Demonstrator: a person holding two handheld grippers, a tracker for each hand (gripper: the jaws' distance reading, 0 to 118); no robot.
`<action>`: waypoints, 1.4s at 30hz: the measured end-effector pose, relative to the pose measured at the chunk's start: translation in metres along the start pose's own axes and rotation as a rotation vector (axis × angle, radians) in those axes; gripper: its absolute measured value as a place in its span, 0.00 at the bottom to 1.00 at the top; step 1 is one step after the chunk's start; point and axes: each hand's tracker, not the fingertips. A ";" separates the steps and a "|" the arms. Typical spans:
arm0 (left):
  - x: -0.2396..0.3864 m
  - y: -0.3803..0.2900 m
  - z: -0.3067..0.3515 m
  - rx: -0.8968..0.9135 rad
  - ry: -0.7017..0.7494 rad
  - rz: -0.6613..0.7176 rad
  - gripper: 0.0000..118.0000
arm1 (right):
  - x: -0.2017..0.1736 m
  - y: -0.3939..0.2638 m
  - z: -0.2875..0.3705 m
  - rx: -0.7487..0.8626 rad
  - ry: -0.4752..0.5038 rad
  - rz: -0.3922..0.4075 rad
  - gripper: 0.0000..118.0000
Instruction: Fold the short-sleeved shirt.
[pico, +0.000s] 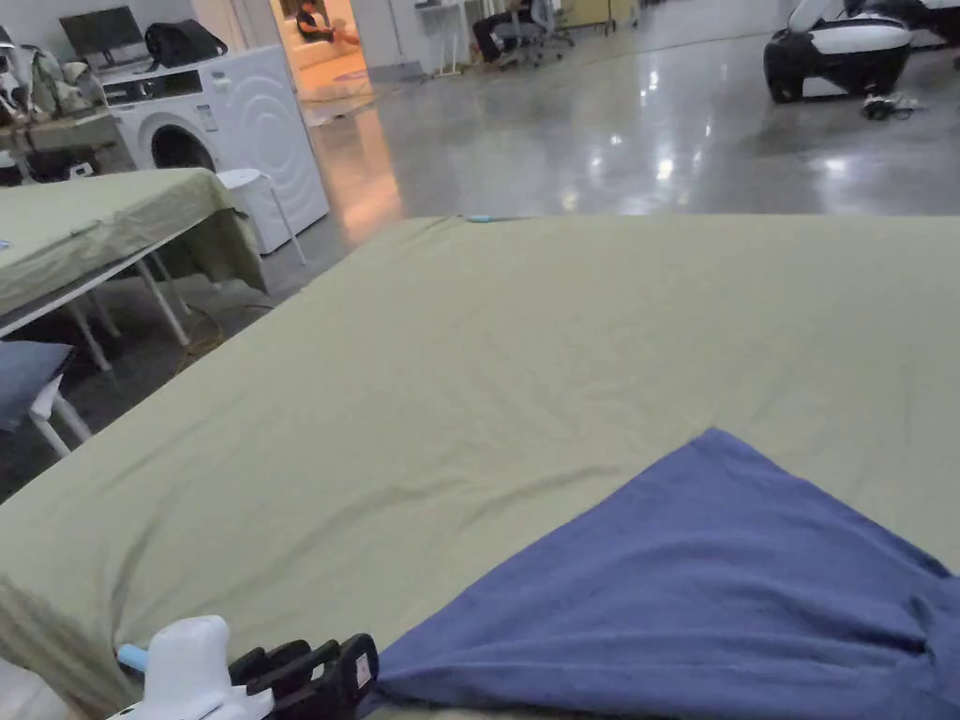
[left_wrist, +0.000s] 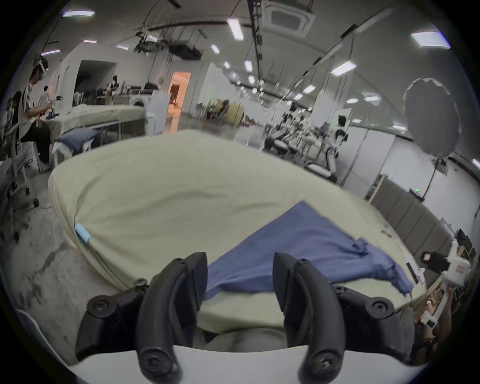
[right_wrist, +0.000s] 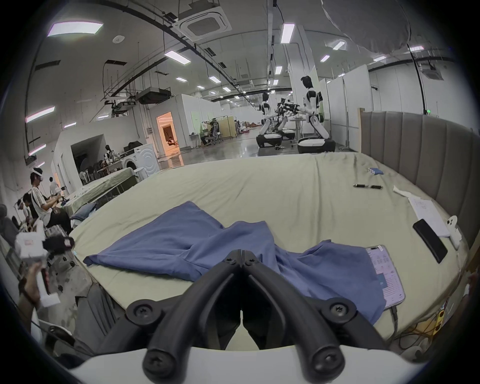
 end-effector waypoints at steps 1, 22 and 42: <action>-0.005 -0.005 -0.012 -0.040 0.001 -0.008 0.48 | -0.001 0.000 0.000 0.000 0.002 -0.004 0.00; 0.028 -0.011 -0.075 -0.225 0.057 -0.188 0.11 | 0.025 0.025 -0.036 -0.093 -0.005 -0.150 0.70; 0.038 -0.003 -0.063 -0.250 0.052 -0.157 0.11 | 0.074 0.049 -0.251 -0.542 -0.106 -0.024 0.01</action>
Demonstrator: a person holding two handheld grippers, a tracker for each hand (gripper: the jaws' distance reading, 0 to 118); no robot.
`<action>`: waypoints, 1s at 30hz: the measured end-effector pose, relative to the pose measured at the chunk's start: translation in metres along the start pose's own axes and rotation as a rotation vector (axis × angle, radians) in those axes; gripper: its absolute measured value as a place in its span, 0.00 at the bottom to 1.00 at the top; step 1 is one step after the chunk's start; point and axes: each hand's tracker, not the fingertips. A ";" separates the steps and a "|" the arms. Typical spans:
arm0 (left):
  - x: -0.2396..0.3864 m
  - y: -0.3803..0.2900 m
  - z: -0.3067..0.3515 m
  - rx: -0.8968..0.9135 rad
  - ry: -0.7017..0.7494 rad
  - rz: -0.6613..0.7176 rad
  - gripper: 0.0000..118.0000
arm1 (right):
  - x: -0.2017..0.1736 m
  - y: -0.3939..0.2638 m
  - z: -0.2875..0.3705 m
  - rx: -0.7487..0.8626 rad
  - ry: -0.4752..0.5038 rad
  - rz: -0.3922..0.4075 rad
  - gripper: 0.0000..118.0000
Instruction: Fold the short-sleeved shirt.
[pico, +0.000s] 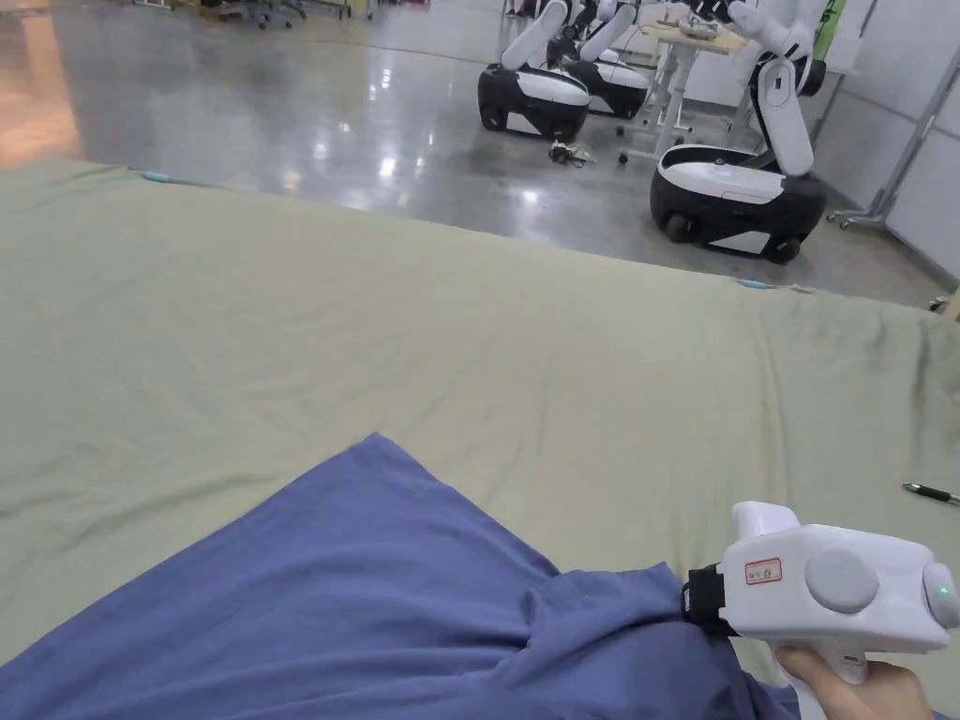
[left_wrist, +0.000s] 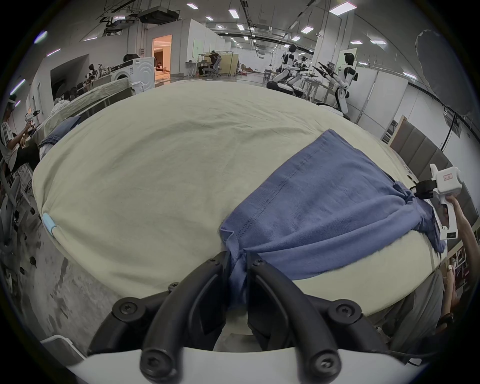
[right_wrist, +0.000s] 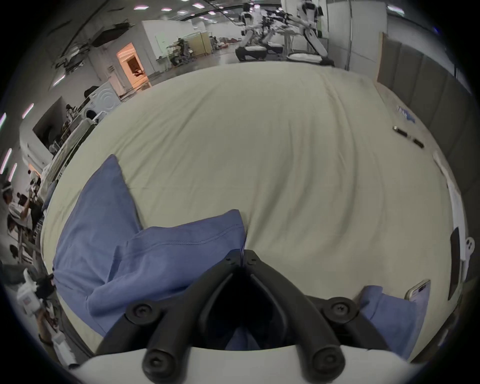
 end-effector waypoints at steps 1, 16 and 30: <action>-0.002 -0.001 0.001 0.005 0.001 0.000 0.11 | 0.001 0.000 0.004 0.016 0.000 -0.002 0.01; 0.044 0.141 0.134 0.601 -0.273 -0.011 0.09 | -0.001 0.034 0.248 0.663 0.046 0.048 0.00; 0.131 0.350 0.184 0.759 -0.192 -0.262 0.09 | 0.027 0.161 0.396 0.943 -0.169 0.010 0.00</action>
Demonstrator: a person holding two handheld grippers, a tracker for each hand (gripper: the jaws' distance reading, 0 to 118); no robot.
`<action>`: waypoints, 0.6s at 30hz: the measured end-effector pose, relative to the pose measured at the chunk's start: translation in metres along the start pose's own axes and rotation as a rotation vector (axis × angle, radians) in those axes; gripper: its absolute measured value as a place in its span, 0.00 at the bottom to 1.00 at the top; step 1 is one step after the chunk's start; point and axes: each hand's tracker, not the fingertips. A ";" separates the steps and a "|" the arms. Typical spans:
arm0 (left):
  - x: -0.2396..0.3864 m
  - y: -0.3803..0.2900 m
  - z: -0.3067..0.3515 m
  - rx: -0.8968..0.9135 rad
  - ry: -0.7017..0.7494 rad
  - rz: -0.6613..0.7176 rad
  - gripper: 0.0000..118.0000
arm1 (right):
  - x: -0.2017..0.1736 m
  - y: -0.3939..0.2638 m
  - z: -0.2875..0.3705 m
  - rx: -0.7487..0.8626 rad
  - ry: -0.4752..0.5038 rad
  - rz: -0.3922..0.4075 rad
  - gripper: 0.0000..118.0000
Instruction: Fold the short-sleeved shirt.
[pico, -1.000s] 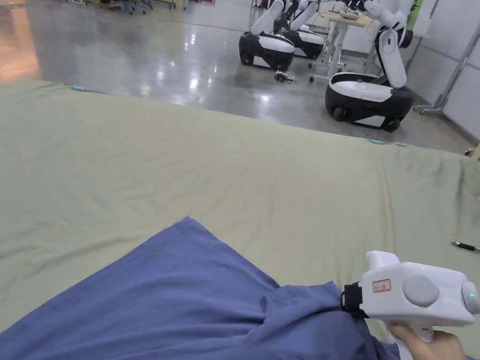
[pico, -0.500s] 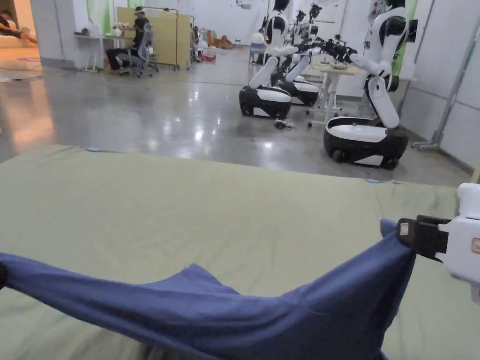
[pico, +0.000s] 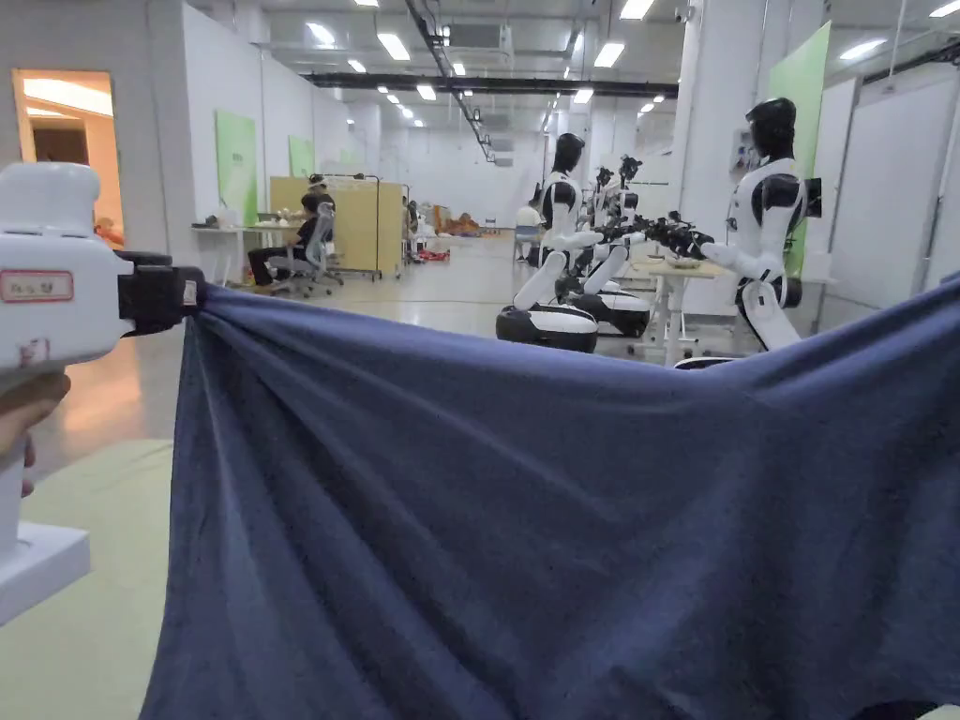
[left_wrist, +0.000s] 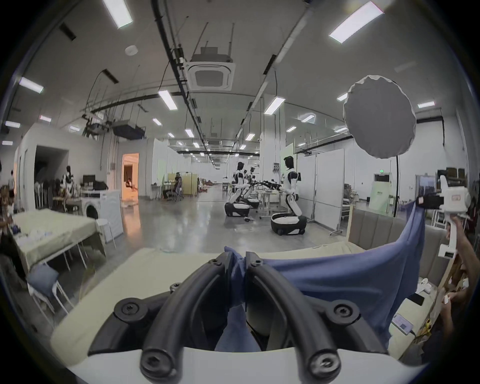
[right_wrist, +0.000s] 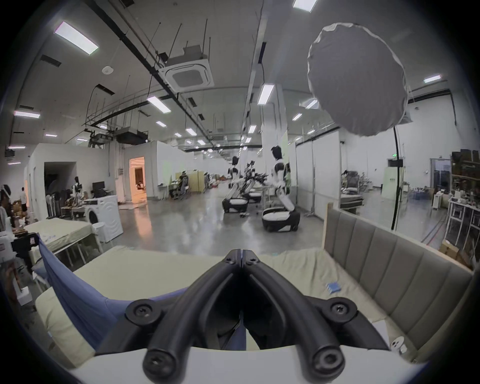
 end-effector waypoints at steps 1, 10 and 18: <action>0.003 0.011 -0.006 0.009 0.003 -0.012 0.09 | -0.001 0.013 -0.003 0.022 -0.010 0.005 0.00; 0.021 0.070 -0.071 0.032 0.047 -0.063 0.09 | -0.027 0.103 -0.052 0.082 -0.131 0.101 0.00; 0.020 0.093 -0.142 0.043 0.074 -0.029 0.09 | -0.037 0.148 -0.110 0.115 -0.153 0.041 0.00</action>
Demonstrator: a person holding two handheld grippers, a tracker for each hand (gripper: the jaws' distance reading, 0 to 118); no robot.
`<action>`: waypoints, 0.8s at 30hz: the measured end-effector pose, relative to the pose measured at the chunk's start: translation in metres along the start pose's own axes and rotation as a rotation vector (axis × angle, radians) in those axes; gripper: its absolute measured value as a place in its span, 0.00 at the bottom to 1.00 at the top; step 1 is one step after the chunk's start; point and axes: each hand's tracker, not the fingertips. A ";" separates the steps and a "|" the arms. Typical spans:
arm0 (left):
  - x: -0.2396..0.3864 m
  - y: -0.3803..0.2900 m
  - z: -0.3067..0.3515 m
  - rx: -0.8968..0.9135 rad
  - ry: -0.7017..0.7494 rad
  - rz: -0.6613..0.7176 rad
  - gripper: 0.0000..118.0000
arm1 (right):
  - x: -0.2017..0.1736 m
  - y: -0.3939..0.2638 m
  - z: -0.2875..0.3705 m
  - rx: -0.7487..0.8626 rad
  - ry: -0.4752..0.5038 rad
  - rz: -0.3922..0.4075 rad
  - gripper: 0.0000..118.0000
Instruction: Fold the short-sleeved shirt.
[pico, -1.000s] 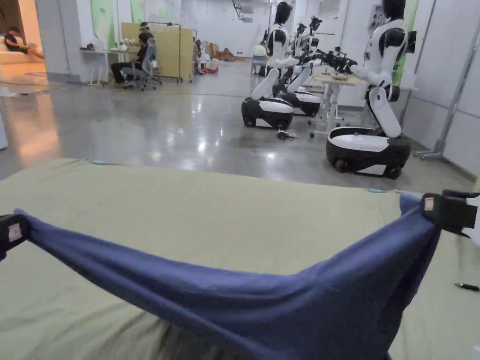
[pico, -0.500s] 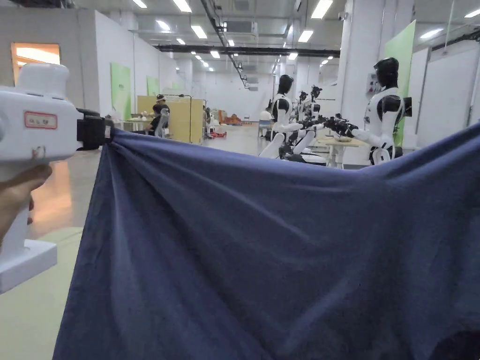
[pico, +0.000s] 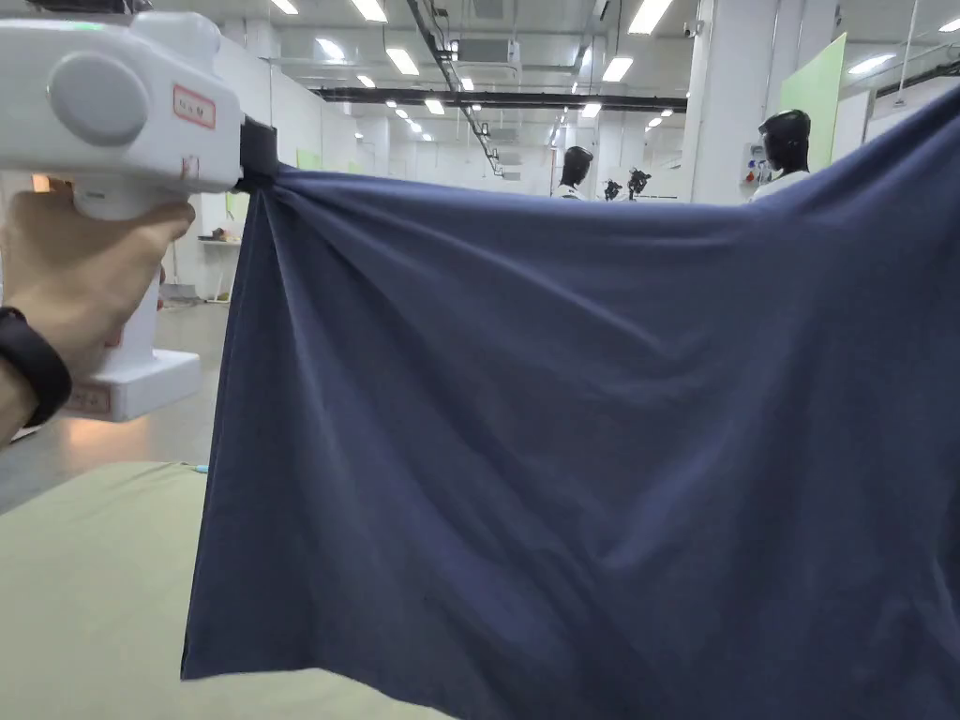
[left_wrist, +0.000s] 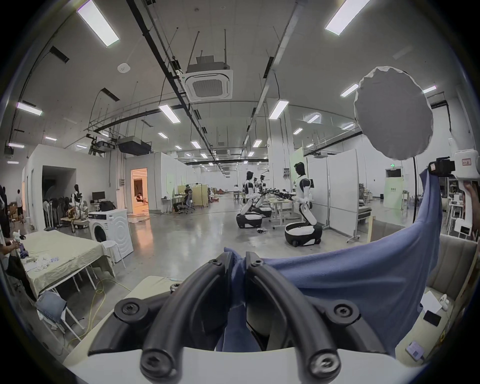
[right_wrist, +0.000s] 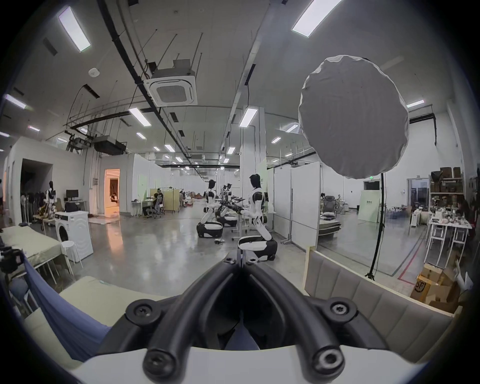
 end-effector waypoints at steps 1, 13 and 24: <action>0.001 0.005 -0.009 -0.003 0.003 0.005 0.09 | -0.005 0.006 -0.008 0.017 -0.006 0.015 0.00; 0.008 0.020 -0.077 0.011 0.034 0.032 0.09 | -0.029 0.049 -0.035 0.078 -0.057 0.052 0.00; 0.017 -0.053 -0.082 -0.113 -0.011 0.064 0.09 | -0.021 -0.005 -0.064 -0.023 -0.027 0.074 0.00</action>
